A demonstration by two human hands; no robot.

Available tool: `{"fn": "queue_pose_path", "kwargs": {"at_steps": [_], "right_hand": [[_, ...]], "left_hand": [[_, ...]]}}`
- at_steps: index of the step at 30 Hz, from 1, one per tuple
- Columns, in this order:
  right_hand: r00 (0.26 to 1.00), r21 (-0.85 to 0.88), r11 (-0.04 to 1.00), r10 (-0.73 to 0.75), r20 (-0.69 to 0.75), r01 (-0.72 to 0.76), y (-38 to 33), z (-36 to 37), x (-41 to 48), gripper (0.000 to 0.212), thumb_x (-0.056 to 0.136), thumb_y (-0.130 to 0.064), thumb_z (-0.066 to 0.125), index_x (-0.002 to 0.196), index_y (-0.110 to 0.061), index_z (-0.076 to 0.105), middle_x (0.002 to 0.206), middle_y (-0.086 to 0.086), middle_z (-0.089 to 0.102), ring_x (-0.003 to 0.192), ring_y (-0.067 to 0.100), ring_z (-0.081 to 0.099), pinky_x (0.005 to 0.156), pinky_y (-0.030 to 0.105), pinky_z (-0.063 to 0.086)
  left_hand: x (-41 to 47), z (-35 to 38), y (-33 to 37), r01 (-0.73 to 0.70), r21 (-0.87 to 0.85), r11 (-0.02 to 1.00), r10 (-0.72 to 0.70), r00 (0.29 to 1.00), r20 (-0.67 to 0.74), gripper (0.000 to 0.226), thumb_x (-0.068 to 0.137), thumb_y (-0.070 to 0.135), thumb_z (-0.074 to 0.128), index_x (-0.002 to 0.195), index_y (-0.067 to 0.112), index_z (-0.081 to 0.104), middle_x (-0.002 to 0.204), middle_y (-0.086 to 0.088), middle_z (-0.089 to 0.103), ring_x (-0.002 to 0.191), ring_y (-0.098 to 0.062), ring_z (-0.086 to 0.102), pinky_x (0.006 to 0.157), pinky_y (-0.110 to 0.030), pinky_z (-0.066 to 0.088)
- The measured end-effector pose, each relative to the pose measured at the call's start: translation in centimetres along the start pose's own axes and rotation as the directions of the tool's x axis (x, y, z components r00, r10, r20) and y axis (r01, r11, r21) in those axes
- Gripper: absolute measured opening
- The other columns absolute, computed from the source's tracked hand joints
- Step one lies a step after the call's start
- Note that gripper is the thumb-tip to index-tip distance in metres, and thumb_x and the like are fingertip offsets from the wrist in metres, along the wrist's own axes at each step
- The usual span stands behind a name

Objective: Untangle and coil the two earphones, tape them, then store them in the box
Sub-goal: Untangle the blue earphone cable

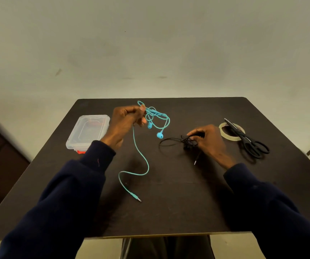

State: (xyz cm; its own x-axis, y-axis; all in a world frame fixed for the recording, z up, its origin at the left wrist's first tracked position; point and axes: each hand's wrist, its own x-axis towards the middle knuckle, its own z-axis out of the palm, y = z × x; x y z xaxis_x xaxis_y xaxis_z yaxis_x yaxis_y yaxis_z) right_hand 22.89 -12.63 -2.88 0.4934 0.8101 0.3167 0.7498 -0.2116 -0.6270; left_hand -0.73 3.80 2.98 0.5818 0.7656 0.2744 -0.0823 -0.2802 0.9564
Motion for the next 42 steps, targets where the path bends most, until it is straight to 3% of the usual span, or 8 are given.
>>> {"fn": "queue_pose_path", "kwargs": {"at_steps": [3, 10, 13, 17, 26, 30, 34, 42], "right_hand": [[0.999, -0.037, 0.999, 0.014, 0.032, -0.013, 0.0, -0.2, 0.3, 0.027, 0.087, -0.003, 0.076, 0.113, -0.007, 0.076, 0.111, 0.008, 0.076, 0.085, 0.002, 0.065, 0.074, -0.001, 0.045], [0.997, -0.052, 0.997, -0.052, 0.061, 0.055, -1.7, -2.1, 1.4, 0.051, 0.087, -0.007, 0.074, 0.136, -0.016, 0.063, 0.139, 0.003, 0.063, 0.132, 0.017, 0.055, 0.115, 0.037, 0.042], [0.988, 0.150, 0.977, -0.147, -0.036, 0.151, -3.5, -2.4, 1.1, 0.041, 0.091, -0.005, 0.070, 0.131, -0.013, 0.066, 0.130, 0.001, 0.068, 0.121, 0.011, 0.063, 0.106, 0.031, 0.051], [0.976, 0.466, 0.881, -0.167, 0.137, 0.085, -6.9, -1.3, 0.6, 0.047, 0.088, -0.027, 0.078, 0.130, -0.011, 0.066, 0.120, -0.001, 0.073, 0.110, 0.008, 0.070, 0.094, 0.022, 0.056], [0.984, 0.521, 0.852, -0.127, 0.123, 0.045, -6.2, 0.0, 0.1, 0.017, 0.086, -0.018, 0.079, 0.103, -0.013, 0.079, 0.091, 0.003, 0.079, 0.082, 0.024, 0.076, 0.071, 0.034, 0.061], [0.991, 0.593, 0.805, -0.076, 0.114, -0.007, -6.3, -0.4, -0.4, 0.017, 0.084, -0.010, 0.080, 0.101, -0.005, 0.078, 0.091, 0.012, 0.078, 0.080, 0.021, 0.074, 0.074, 0.028, 0.061], [0.987, 0.731, 0.666, 0.055, 0.153, -0.150, -5.7, -1.0, -0.5, 0.017, 0.085, -0.006, 0.077, 0.101, 0.000, 0.075, 0.100, 0.020, 0.076, 0.084, 0.025, 0.074, 0.075, 0.035, 0.064], [0.975, 0.816, 0.534, 0.153, 0.164, -0.221, -4.2, -1.0, -1.1, 0.016, 0.089, -0.009, 0.073, 0.102, -0.001, 0.073, 0.092, 0.017, 0.075, 0.084, 0.025, 0.074, 0.073, 0.033, 0.062]], "left_hand": [[0.4, -0.9, 0.0, 0.105, -0.084, 0.991, -0.101, 0.993, 0.055, 0.028, 0.098, 0.029, 0.064, 0.097, 0.004, 0.075, 0.082, -0.009, 0.076, 0.060, -0.015, 0.060, 0.062, -0.024, 0.050], [-0.2, -0.5, -0.5, 0.196, -0.005, 0.981, -0.192, 0.968, 0.163, 0.022, 0.096, 0.022, 0.066, 0.105, 0.004, 0.075, 0.098, -0.012, 0.078, 0.059, -0.010, 0.056, 0.060, -0.022, 0.041], [-0.3, -0.1, -0.7, 0.179, 0.022, 0.984, -0.179, 0.950, 0.258, 0.021, 0.096, 0.020, 0.066, 0.105, 0.004, 0.075, 0.103, -0.010, 0.078, 0.064, -0.010, 0.055, 0.061, -0.021, 0.040], [-0.4, 0.7, -0.7, 0.160, 0.059, 0.985, -0.170, 0.933, 0.318, 0.017, 0.097, 0.014, 0.064, 0.106, 0.008, 0.076, 0.094, -0.006, 0.078, 0.064, -0.010, 0.054, 0.063, -0.024, 0.039], [-1.5, 0.0, -0.9, -0.127, 0.343, 0.931, -0.001, 0.937, 0.349, 0.021, 0.100, 0.016, 0.060, 0.116, 0.004, 0.069, 0.086, -0.003, 0.079, 0.053, -0.005, 0.058, 0.061, -0.022, 0.052], [-1.6, 0.4, -0.7, -0.139, 0.378, 0.915, 0.021, 0.954, 0.300, 0.017, 0.102, 0.018, 0.059, 0.105, 0.005, 0.068, 0.085, -0.004, 0.079, 0.051, -0.004, 0.057, 0.057, -0.024, 0.050], [-1.5, 0.0, -0.9, -0.080, 0.319, 0.944, -0.008, 0.964, 0.265, 0.022, 0.103, 0.018, 0.056, 0.092, 0.003, 0.068, 0.083, -0.004, 0.079, 0.063, -0.032, 0.066, 0.056, -0.029, 0.049], [-2.0, -0.9, -1.4, -0.121, 0.300, 0.946, 0.046, 0.968, 0.245, 0.022, 0.103, 0.020, 0.056, 0.096, 0.007, 0.072, 0.082, -0.003, 0.079, 0.058, -0.026, 0.061, 0.054, -0.024, 0.047]]}}
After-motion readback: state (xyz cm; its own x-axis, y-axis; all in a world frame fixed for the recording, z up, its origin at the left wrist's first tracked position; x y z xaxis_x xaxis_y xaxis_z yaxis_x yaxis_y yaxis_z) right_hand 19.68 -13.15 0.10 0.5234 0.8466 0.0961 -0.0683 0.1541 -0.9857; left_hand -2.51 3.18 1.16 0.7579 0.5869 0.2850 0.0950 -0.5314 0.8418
